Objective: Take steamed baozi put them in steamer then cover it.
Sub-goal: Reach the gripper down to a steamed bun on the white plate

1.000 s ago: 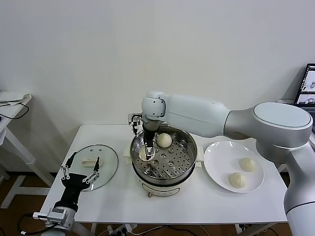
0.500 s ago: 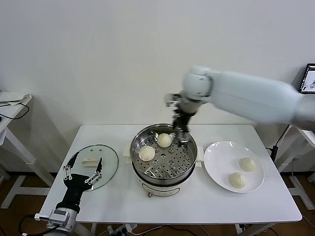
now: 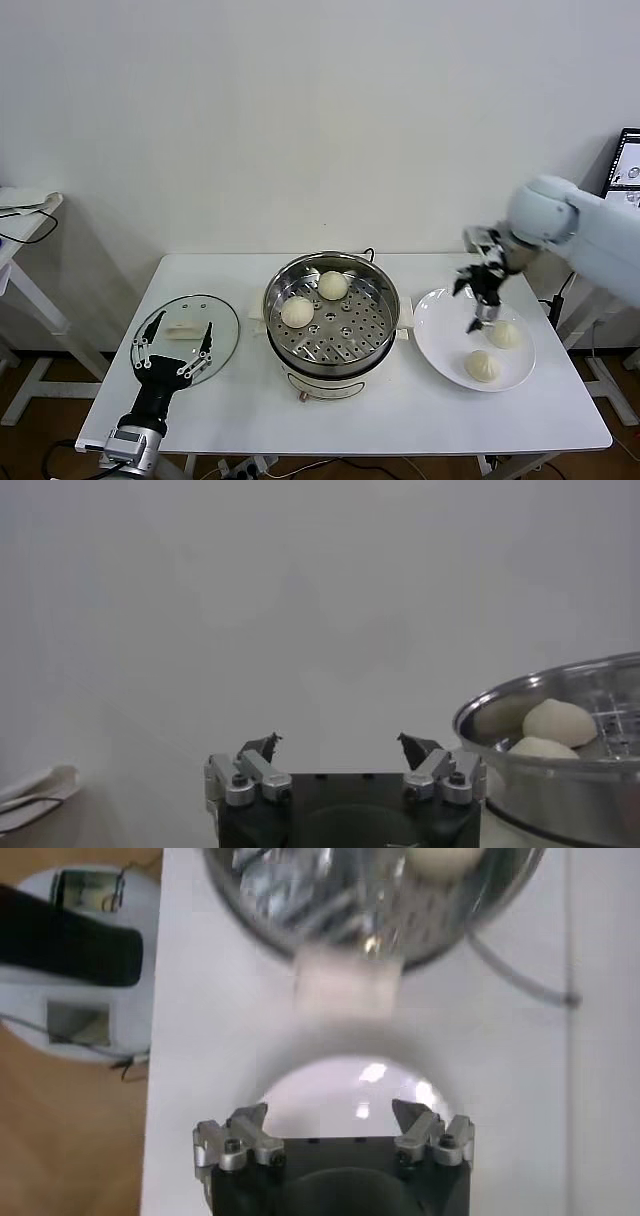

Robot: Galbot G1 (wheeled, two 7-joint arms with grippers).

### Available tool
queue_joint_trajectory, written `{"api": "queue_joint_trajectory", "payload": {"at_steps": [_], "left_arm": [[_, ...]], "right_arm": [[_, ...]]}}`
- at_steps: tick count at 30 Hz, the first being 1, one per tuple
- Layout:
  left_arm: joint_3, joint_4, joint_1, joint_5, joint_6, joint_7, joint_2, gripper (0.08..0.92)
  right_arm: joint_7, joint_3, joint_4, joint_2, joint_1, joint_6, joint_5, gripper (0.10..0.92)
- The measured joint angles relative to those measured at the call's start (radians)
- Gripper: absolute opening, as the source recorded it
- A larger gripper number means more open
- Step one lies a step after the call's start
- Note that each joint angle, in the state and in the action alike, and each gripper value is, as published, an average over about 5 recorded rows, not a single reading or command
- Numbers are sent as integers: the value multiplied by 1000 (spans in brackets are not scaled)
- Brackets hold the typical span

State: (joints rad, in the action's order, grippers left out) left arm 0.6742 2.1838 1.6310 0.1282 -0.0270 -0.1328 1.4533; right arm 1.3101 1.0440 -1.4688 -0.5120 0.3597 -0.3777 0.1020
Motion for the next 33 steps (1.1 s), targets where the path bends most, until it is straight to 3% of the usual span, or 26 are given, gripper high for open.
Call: {"api": "queue_joint_trajectory", "payload": {"at_steps": [14, 33], "left_arm": [[0, 5, 9, 7, -2, 2, 4, 823], [-6, -3, 8, 17, -5, 6, 10, 823]], "right_arm": [[-5, -290, 101, -2, -356, 47, -205, 823], [-36, -478, 194, -87, -563, 61, -311, 823]]}}
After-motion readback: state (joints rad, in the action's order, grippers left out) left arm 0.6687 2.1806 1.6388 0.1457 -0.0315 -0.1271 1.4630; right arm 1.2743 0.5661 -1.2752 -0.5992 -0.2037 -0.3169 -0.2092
